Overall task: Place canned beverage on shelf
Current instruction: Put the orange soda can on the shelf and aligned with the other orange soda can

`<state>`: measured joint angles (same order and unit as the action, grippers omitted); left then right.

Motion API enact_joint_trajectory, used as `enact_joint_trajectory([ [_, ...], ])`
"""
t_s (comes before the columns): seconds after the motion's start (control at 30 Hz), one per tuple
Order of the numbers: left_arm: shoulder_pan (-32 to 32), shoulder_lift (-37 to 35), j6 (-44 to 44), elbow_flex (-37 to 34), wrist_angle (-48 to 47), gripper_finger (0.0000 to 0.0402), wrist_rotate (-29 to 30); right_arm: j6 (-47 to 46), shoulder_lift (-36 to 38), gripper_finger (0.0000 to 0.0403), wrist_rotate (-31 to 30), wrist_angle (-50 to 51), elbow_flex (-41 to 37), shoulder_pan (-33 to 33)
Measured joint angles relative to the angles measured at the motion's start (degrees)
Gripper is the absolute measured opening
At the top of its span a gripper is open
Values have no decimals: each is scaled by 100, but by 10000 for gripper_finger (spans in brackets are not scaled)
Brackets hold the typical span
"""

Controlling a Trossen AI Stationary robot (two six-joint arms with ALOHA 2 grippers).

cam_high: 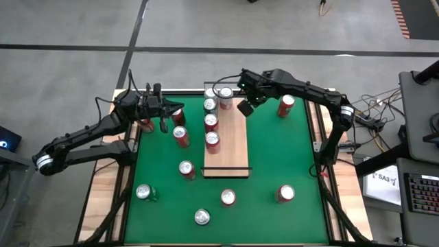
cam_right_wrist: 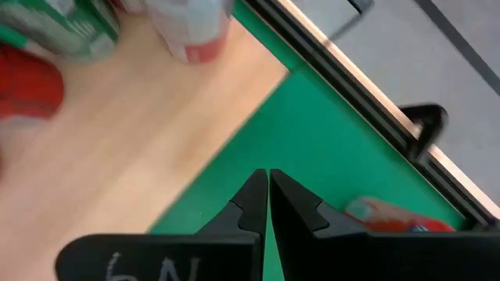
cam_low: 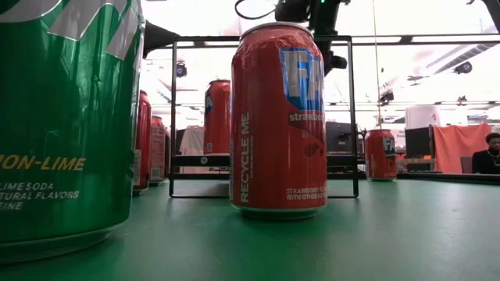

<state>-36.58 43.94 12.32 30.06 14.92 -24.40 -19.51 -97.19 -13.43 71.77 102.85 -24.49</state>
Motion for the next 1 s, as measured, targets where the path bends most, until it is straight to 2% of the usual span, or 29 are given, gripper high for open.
enact_joint_trajectory([
  [0.13, 0, 0, 0, 0, 0, 0, 0, 66, 0, 9, -9, 381, 205, -17],
  [0.2, 0, 0, 0, 0, -1, 0, 0, 454, 0, 9, -51, 339, 257, -26],
  [0.27, 0, 0, 0, 0, 0, 0, 0, 789, -5, 9, -321, 249, 264, -26],
  [0.37, 0, 0, 0, 0, -1, 0, 0, 742, -33, 9, -680, 336, 249, -83],
  [0.53, 0, 0, -17, 0, 0, 0, 0, 45, -48, 9, 199, 906, 279, -619],
  [0.67, 0, 0, -20, 0, -2, 0, 0, -255, -48, 16, 450, 1450, 273, -1101],
  [0.83, 0, 0, -20, 1, 0, 0, 0, -319, -43, 62, 407, 1610, 273, -1538],
  [1.0, 0, 0, -20, 2, 0, 0, 0, -349, -42, 136, 394, 1641, 264, -1635],
])
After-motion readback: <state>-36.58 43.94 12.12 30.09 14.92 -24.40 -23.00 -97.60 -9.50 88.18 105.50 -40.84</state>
